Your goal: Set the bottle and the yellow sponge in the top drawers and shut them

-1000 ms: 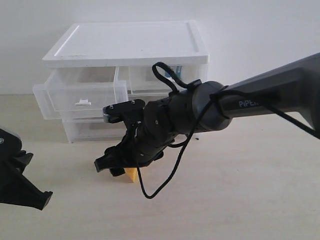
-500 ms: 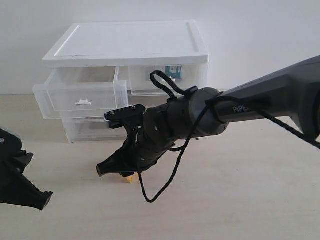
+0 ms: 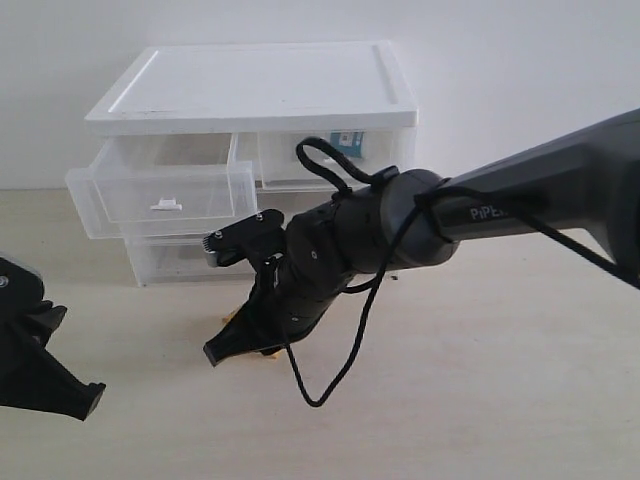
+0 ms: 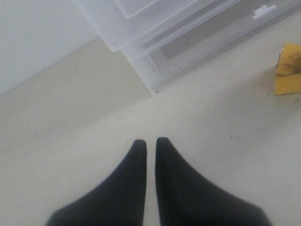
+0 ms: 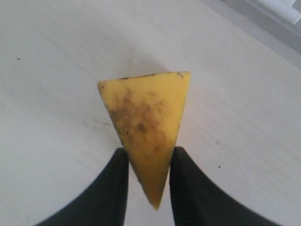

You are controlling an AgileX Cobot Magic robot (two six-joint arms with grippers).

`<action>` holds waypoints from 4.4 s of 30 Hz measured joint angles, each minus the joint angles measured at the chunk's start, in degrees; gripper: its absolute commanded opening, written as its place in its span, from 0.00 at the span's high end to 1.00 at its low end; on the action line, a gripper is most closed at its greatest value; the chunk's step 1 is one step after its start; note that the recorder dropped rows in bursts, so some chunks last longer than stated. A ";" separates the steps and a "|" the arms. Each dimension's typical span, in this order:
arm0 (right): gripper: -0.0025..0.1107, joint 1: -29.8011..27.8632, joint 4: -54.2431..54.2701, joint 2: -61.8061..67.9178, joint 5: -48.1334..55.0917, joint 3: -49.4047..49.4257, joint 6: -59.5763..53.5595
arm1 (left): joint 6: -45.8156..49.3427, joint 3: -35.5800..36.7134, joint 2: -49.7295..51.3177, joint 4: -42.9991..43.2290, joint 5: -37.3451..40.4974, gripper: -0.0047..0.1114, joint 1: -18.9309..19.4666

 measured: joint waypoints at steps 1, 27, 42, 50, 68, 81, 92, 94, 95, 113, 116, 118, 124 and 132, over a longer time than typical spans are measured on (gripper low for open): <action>0.98 0.00 -0.12 -0.24 0.73 0.00 -0.45 | 0.00 0.00 0.00 0.00 0.00 0.93 0.00; 0.98 4.15 0.59 -11.79 15.73 1.31 -6.25 | 0.00 0.00 0.00 0.00 -0.96 0.93 0.00; 0.98 4.48 2.26 -18.79 19.08 1.57 -9.34 | 0.00 0.00 0.00 0.00 -1.60 0.93 0.00; 0.83 4.48 2.13 -18.52 17.34 6.40 -9.82 | 0.00 0.00 0.00 0.00 -1.24 0.93 0.00; 0.45 4.48 1.67 -18.52 28.61 8.97 -19.55 | 0.00 0.00 0.00 0.00 -0.37 0.93 0.00; 0.39 4.48 6.37 -11.49 29.94 8.97 -28.12 | 0.00 0.00 0.00 0.00 0.01 0.93 0.00; 0.65 4.48 7.78 -7.37 27.93 8.97 -29.07 | 0.00 0.00 0.00 0.00 0.11 0.93 0.00; 0.68 4.48 7.67 -7.37 27.93 8.97 -29.10 | 0.00 0.00 0.00 0.00 0.11 0.93 0.00; 0.73 4.48 7.58 -7.37 27.93 8.97 -29.10 | 0.00 0.00 0.00 0.00 0.11 0.93 0.00; 0.98 4.50 3.49 -12.50 29.35 8.97 -26.66 | 0.00 0.00 0.00 0.00 0.11 0.93 0.00; 0.98 4.50 0.34 -15.94 31.15 8.97 -24.19 | 0.00 0.00 0.00 0.00 0.11 0.93 0.00; 0.98 4.50 -0.67 -17.50 32.11 8.30 -23.19 | 0.00 0.00 0.00 0.00 0.11 0.93 0.00; 0.98 4.50 -1.23 -18.89 32.18 7.37 -22.59 | 0.00 0.00 0.00 0.00 0.11 0.93 0.00; 0.98 4.50 -1.23 -18.89 30.60 7.37 -22.59 | 0.00 0.00 0.00 0.28 1.31 0.93 0.00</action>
